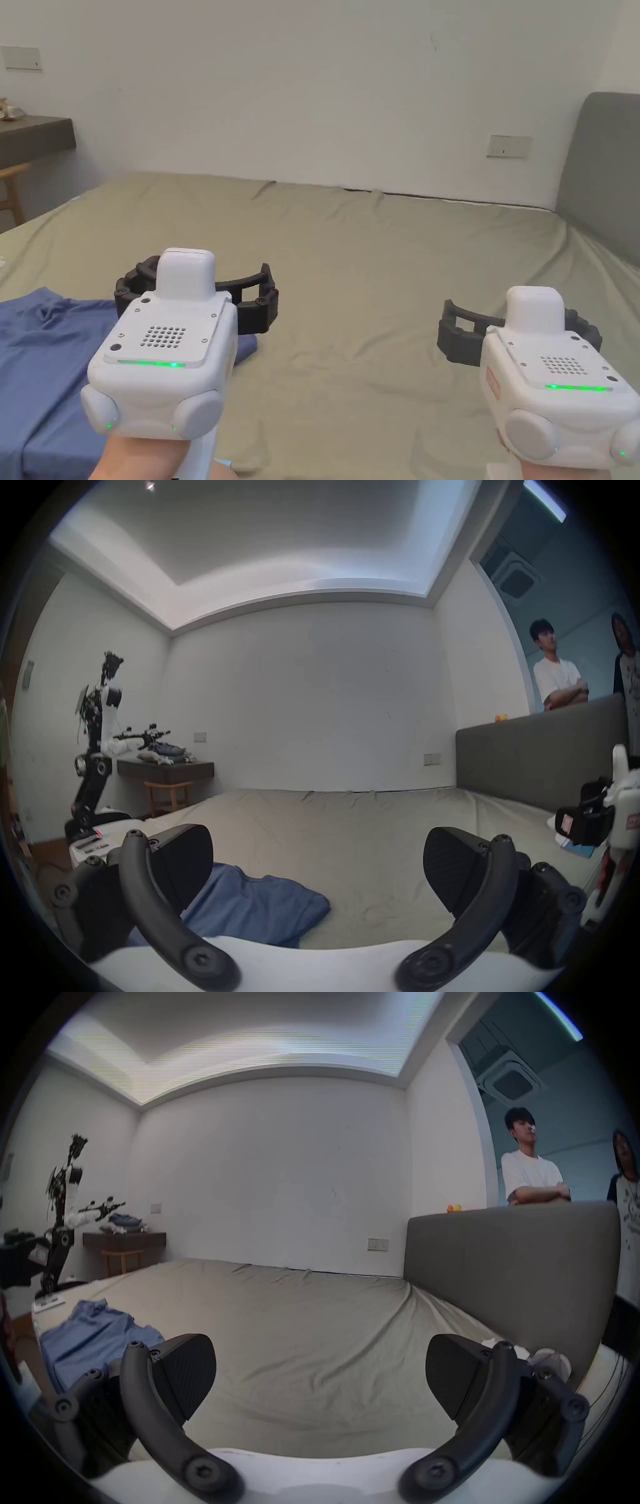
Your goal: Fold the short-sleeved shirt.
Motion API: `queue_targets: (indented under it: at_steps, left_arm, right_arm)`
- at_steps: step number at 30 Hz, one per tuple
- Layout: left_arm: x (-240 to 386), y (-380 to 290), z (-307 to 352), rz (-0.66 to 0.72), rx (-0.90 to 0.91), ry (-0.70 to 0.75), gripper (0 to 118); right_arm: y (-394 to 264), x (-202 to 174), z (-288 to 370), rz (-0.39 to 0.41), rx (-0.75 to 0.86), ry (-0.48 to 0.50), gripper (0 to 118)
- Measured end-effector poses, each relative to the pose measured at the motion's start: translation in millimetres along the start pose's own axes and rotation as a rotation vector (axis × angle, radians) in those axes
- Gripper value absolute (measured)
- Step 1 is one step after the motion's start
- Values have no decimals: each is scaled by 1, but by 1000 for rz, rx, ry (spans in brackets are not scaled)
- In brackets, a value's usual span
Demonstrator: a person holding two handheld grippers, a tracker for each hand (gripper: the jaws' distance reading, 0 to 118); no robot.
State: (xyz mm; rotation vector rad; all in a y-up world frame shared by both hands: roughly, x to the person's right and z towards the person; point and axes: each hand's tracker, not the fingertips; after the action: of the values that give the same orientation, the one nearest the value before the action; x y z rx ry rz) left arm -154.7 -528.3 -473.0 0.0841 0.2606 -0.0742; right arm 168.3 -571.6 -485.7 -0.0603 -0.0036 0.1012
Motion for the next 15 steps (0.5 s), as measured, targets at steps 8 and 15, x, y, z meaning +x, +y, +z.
queue_targets:
  at_steps: [8, 15]
  left_arm:
    - [85, -70, 12, -1086, 266, -54, 118]
    - [90, -158, 22, -1694, 337, -149, 118]
  right_arm:
    - [-61, -78, 11, 1304, 279, -93, 118]
    - [-127, -91, 4, 1778, 53, 168, 118]
